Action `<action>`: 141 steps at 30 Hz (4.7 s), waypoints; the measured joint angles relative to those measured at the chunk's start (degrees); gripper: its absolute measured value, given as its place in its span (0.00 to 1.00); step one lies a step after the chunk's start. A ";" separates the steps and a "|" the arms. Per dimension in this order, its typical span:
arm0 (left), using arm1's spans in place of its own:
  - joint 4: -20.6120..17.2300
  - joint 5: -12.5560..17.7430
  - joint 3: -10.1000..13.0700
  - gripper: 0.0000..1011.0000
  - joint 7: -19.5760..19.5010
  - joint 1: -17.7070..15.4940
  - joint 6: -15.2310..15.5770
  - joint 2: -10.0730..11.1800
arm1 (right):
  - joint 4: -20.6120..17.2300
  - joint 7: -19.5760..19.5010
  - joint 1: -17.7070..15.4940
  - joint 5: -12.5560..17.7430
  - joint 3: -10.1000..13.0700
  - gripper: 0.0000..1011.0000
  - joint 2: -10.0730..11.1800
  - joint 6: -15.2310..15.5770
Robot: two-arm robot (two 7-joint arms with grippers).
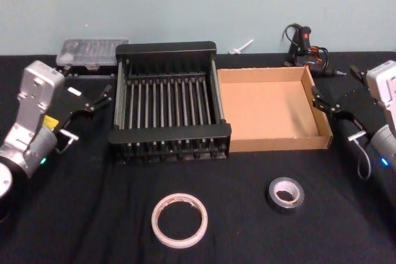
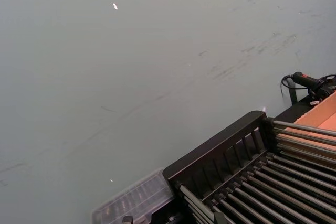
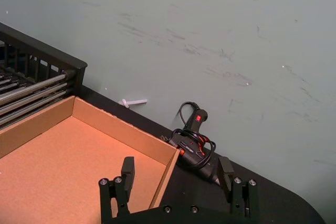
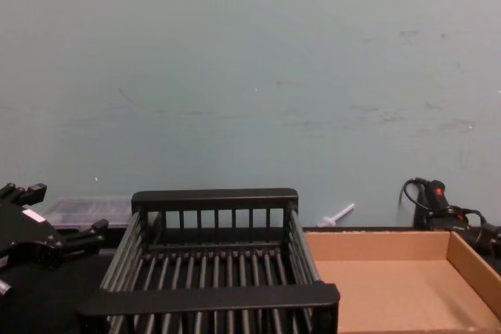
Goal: Pick up the white tape and place it into the black box , Pick up the silver tape and place it into the brown box.
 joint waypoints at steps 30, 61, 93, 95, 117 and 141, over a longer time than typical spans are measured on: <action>0.00 0.00 0.00 0.99 0.00 0.00 0.00 0.00 | -0.02 0.40 -0.21 0.03 0.41 0.99 -0.13 0.01; 0.00 0.00 0.00 0.99 0.00 0.00 0.00 0.00 | -17.52 7.11 -14.18 8.50 8.13 0.99 2.83 8.45; 0.00 0.00 0.00 0.99 0.00 0.00 0.00 0.00 | -23.74 13.64 -20.10 8.52 8.76 0.99 4.11 24.13; 0.00 0.00 0.00 0.99 0.00 0.00 0.00 0.00 | -23.83 13.80 -20.16 8.34 8.82 0.99 4.02 24.63; 0.00 0.00 0.00 0.99 0.00 0.00 0.00 0.00 | -23.78 17.18 -20.57 5.90 9.51 0.99 2.86 27.90; 0.00 0.00 0.00 0.99 0.00 0.00 0.00 0.00 | -21.18 18.79 -19.94 3.09 10.45 0.99 -0.85 29.28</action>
